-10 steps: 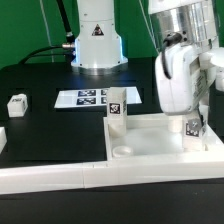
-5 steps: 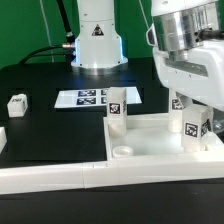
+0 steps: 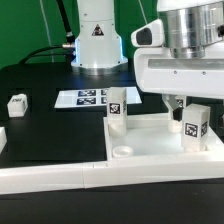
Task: Assemble square table
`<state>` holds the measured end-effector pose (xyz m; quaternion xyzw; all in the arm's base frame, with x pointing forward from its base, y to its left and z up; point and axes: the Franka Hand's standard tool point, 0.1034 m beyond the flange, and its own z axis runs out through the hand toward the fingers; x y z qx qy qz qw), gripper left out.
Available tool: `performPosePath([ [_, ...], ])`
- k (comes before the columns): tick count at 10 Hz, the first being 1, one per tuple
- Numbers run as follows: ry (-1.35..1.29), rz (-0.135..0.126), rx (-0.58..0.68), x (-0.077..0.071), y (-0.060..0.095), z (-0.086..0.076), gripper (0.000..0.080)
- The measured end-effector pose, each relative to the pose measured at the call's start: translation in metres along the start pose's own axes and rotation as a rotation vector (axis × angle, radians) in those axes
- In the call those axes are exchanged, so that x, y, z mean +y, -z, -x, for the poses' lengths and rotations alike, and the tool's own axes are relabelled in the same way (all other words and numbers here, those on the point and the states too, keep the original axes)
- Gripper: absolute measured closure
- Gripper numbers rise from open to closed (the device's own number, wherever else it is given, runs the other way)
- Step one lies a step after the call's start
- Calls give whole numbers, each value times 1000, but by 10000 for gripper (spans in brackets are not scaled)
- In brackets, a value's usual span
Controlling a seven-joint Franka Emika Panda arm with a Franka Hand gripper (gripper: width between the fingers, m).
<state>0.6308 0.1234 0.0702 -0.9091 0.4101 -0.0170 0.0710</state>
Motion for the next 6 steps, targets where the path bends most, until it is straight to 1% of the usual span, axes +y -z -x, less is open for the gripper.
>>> performPosePath([
  [1, -7, 0, 0, 0, 0, 0, 257],
  [2, -75, -1, -1, 0, 0, 0, 393],
  [3, -127, 6, -5, 3, -1, 1, 393],
  [4, -217, 8, -5, 3, -1, 1, 506],
  [6, -354, 5, -8, 3, -1, 1, 506],
])
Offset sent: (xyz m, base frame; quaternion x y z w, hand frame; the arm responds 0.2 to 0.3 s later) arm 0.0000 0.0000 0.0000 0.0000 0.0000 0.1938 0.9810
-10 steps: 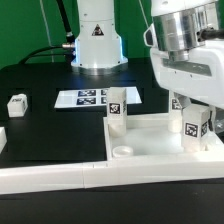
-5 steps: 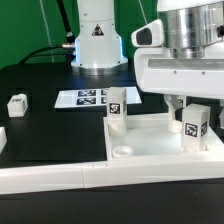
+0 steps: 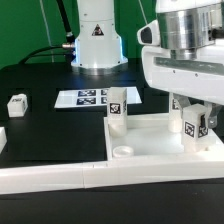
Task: Assemble square table
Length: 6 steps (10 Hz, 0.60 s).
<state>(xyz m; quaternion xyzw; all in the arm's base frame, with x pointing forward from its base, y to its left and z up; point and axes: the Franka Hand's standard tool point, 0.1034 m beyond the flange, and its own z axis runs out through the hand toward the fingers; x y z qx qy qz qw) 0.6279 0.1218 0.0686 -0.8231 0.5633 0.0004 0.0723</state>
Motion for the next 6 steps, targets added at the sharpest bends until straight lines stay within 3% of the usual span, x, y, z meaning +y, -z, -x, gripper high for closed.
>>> performPosePath([
  [4, -669, -36, -37, -2, -2, 1, 506],
  [6, -744, -36, -33, 0, -2, -1, 506],
])
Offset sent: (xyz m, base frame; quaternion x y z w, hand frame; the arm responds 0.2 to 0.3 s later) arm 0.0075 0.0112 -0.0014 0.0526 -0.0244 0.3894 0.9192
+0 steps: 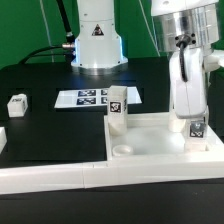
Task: Assemble square table
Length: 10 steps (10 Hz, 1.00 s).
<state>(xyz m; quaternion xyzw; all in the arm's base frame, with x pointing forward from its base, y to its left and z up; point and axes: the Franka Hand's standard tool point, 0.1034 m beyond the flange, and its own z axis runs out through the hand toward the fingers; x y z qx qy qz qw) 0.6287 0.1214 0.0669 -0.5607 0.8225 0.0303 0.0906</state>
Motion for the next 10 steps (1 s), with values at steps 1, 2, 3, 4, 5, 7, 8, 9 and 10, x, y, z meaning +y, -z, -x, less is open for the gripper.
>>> performPosePath([
  [1, -39, -2, 7, -1, 1, -3, 506],
  [2, -66, -7, 19, -1, 1, -6, 505],
  [3, -60, -10, 33, -1, 2, -7, 505],
  [4, -61, -12, 34, -1, 2, -8, 505],
  [5, -60, -12, 34, -1, 1, -7, 505],
  [7, 42, -20, 23, -3, 17, -14, 224],
  [8, 72, -39, 8, -5, 36, -24, 224],
  [9, 105, -49, -2, -14, 56, -32, 165],
  [10, 109, -49, -6, -20, 68, -34, 154],
])
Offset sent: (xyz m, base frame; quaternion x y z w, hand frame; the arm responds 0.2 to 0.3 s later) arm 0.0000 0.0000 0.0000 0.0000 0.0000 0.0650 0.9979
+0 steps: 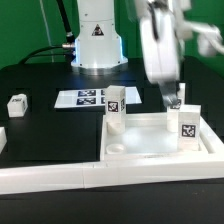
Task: Assemble square table
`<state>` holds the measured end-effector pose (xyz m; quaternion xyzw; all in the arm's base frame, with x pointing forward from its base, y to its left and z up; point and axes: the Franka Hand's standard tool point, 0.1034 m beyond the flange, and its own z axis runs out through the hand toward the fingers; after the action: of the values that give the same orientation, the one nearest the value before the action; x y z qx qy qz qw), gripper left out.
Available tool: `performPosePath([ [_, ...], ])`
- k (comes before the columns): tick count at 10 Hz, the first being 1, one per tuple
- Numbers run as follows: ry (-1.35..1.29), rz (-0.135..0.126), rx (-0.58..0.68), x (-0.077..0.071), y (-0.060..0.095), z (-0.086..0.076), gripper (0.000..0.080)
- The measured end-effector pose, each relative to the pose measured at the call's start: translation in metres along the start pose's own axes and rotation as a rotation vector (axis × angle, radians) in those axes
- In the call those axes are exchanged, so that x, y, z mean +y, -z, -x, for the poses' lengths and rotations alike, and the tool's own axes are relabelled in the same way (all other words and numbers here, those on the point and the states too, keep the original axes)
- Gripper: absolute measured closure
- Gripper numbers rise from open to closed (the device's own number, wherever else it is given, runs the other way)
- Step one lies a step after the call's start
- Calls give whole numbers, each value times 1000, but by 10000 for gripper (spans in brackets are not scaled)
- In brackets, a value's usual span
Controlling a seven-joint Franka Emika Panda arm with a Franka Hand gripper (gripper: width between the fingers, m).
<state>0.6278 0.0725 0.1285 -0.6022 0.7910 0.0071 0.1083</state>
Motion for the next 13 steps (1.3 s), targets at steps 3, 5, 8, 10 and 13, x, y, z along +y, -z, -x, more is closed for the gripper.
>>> performPosePath([
  [3, 2, 1, 5, 2, -5, 1, 151],
  [5, 15, 1, 5, 2, -5, -1, 151],
  [8, 245, -17, 5, 2, 23, -56, 151],
  [10, 443, -39, 34, 1, 29, -80, 151],
  [13, 645, -33, 38, 2, 27, -79, 151],
])
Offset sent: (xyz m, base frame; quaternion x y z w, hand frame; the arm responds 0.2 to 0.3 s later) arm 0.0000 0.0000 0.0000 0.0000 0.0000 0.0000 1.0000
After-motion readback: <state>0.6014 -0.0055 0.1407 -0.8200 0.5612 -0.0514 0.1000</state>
